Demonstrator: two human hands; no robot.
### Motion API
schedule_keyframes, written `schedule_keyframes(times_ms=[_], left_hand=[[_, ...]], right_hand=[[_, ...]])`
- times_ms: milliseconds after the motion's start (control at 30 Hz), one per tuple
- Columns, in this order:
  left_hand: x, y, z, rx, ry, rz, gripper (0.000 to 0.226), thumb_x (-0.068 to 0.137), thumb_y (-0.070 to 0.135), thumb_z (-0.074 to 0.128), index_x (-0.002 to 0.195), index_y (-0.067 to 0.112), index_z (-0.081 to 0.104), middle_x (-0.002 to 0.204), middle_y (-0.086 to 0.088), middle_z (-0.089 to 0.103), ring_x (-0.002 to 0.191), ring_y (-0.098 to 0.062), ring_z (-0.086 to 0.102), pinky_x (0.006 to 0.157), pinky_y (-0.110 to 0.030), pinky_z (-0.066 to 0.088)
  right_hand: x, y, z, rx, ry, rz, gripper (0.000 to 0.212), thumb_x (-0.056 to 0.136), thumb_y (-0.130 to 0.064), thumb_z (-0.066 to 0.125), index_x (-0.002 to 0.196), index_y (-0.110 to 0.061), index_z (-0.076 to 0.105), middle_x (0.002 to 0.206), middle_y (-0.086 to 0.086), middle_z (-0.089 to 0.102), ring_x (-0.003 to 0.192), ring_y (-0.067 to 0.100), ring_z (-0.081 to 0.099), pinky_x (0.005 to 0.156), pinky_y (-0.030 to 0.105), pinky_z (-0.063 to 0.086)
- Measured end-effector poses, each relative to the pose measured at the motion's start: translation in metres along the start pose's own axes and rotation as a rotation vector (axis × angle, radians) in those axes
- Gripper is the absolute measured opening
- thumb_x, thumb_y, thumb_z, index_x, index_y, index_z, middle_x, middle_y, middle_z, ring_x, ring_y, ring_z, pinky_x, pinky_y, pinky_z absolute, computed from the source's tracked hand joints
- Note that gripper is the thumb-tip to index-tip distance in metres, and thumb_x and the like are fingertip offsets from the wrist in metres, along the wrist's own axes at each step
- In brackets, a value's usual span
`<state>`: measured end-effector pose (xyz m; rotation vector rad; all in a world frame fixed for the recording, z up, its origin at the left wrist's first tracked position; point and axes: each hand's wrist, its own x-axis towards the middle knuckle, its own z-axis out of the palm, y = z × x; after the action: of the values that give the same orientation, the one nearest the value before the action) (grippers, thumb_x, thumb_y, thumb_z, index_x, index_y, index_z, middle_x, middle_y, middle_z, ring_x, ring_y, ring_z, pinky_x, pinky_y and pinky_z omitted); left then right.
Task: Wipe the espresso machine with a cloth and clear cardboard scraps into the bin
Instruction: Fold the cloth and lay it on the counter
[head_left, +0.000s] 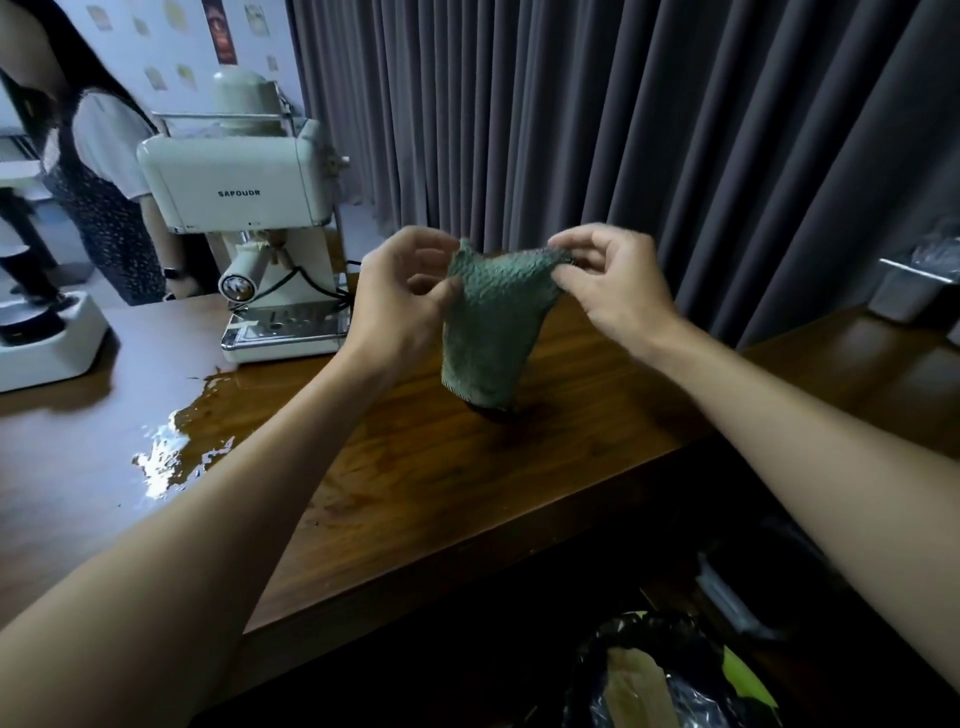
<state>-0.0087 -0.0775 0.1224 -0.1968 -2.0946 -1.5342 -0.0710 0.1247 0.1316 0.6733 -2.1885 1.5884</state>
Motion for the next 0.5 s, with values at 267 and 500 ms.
schedule_keyframes(times_ms=[267,500], left_hand=[[-0.049,-0.017,-0.003,-0.072,-0.148,-0.305,0.026,0.089,0.008,0.068,0.114,0.018,0.067,0.102,-0.005,0.070,0.098,-0.014,0.067,0.082,-0.030,0.057],[-0.096,-0.032,-0.012,-0.104,-0.352,-0.349,0.038,0.092,-0.007,0.057,0.118,0.019,0.064,0.103,-0.017,0.065,0.098,-0.026,0.068,0.084,-0.044,0.060]], right_hand=[[-0.051,0.017,-0.002,-0.031,-0.398,0.163,0.027,0.083,0.005,0.068,0.100,-0.017,0.070,0.096,0.000,0.073,0.090,0.006,0.070,0.075,0.018,0.054],[-0.092,0.030,-0.004,0.085,-0.645,0.354,0.032,0.087,0.005,0.063,0.110,-0.016,0.064,0.101,0.008,0.073,0.080,0.016,0.071,0.064,0.030,0.058]])
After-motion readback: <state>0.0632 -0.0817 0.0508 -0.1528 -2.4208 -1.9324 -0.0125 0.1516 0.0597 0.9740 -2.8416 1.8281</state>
